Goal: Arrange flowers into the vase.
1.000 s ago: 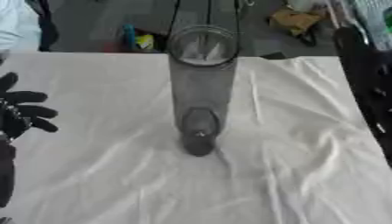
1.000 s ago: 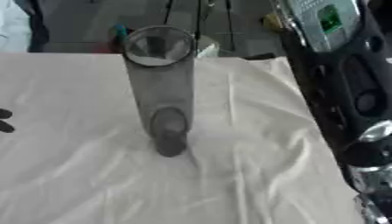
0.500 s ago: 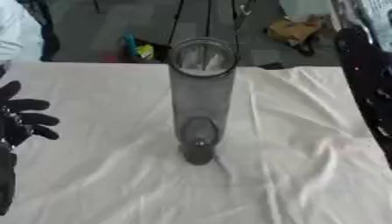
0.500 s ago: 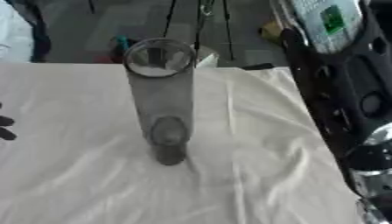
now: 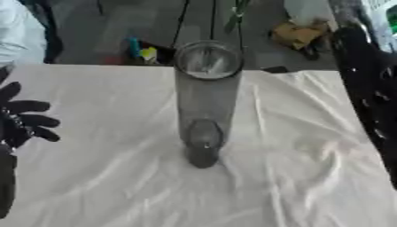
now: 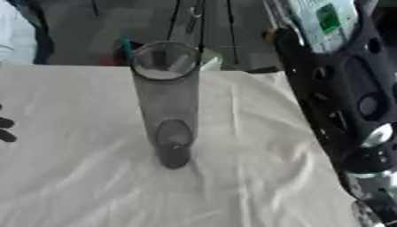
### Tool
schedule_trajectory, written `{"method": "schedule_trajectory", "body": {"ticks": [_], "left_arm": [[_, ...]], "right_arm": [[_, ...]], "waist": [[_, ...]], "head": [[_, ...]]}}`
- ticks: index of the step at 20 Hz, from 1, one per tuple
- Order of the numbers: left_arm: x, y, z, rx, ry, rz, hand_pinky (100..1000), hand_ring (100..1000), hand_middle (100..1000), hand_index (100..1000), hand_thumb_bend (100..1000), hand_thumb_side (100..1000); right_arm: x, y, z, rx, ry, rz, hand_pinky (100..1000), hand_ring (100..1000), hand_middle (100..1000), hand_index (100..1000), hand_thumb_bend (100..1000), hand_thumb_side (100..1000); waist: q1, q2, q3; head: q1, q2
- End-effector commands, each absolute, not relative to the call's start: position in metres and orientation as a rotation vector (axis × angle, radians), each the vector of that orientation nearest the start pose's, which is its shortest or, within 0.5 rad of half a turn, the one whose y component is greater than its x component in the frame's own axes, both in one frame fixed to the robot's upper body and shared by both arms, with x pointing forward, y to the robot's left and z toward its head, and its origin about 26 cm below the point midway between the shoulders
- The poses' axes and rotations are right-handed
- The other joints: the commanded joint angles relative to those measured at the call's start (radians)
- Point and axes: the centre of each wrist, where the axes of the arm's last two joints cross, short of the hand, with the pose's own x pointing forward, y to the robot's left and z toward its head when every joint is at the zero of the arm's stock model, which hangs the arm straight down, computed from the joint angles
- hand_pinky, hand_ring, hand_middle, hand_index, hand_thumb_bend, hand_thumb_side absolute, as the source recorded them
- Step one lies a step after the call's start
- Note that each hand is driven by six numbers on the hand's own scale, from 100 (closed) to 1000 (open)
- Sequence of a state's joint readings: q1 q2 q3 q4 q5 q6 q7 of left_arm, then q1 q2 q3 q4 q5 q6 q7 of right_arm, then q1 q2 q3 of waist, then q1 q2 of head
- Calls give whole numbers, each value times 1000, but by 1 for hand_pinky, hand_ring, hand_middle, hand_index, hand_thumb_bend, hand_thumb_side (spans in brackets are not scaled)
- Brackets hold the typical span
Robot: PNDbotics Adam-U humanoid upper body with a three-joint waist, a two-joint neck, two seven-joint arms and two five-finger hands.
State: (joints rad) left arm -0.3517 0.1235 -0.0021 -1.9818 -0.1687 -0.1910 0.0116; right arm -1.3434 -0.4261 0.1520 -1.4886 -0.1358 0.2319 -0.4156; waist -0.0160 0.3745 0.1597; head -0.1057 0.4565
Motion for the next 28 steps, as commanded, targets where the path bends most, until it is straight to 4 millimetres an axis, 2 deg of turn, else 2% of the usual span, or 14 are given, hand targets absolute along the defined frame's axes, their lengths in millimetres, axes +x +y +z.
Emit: {"method": "schedule_trajectory", "body": {"ticks": [1, 3, 4, 5, 12, 20, 28], "left_arm": [[305, 222, 205, 150, -2534, -325, 500, 601, 658, 929, 100, 1000], [305, 221, 205, 148, -2536, -325, 500, 601, 658, 929, 100, 1000], [305, 221, 205, 148, -2537, -324, 500, 601, 658, 929, 100, 1000], [305, 221, 205, 148, -2537, -323, 500, 601, 658, 929, 100, 1000], [305, 220, 206, 143, -2539, -319, 500, 600, 658, 929, 100, 1000], [305, 220, 206, 140, -2542, -317, 499, 600, 658, 929, 100, 1000], [305, 219, 207, 140, -2544, -315, 498, 599, 657, 929, 100, 1000]], "right_arm": [[351, -148, 469, -187, -2631, 112, 100, 100, 100, 216, 100, 705], [351, -147, 467, -180, -2621, 121, 100, 100, 100, 216, 100, 705], [351, -146, 467, -180, -2619, 125, 100, 100, 100, 216, 100, 676], [351, -146, 466, -181, -2617, 127, 100, 100, 100, 216, 100, 706], [354, -143, 459, -197, -2597, 143, 100, 100, 100, 216, 100, 709], [354, -155, 451, -208, -2589, 176, 100, 100, 100, 217, 100, 714], [357, -157, 446, -219, -2581, 194, 100, 100, 100, 217, 100, 718]], "waist": [[-16, -44, 2], [-18, -43, 4], [-19, -43, 6], [-19, -43, 7], [-22, -40, 11], [-22, -28, 14], [-24, -13, 17]], "head": [[9, -1], [12, 0], [11, 1], [11, 1], [7, 5], [5, 0], [3, -3]]}}
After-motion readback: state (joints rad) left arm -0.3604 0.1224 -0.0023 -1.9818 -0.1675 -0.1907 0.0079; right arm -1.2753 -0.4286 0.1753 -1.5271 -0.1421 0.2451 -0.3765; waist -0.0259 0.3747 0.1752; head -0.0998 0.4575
